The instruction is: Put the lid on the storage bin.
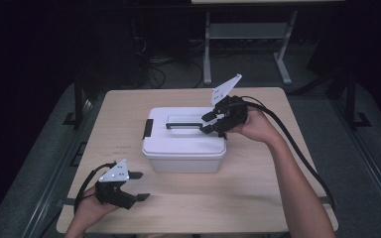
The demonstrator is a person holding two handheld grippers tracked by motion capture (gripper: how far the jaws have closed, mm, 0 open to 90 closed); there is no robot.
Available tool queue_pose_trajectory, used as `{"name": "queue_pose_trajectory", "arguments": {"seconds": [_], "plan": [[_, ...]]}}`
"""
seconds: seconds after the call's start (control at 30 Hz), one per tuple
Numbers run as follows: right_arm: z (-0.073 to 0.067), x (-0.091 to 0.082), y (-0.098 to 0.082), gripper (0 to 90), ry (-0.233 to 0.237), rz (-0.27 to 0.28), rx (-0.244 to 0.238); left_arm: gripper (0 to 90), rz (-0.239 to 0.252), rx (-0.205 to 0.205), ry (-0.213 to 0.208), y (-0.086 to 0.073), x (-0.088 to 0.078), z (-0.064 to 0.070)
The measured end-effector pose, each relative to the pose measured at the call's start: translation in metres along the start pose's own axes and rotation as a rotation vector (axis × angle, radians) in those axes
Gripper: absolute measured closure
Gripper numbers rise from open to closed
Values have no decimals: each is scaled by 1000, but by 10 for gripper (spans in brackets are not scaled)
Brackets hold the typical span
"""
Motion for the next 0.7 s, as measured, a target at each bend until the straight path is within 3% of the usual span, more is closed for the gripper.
{"name": "queue_pose_trajectory", "arguments": {"seconds": [0.7], "plan": [[-1, -31, -23, 493, -62, -18, 36, 263, 1, -1, 1, 1, 0, 0]]}}
Point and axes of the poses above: each handheld gripper's, and its own axes: x roughly forward along the jaws, y roughly out of its top, z roughly to its right, the point moved 6 cm from there along x, roughly forward along the jaws, and after that the axes turned 3 degrees about -x, right-handed, at the moved point
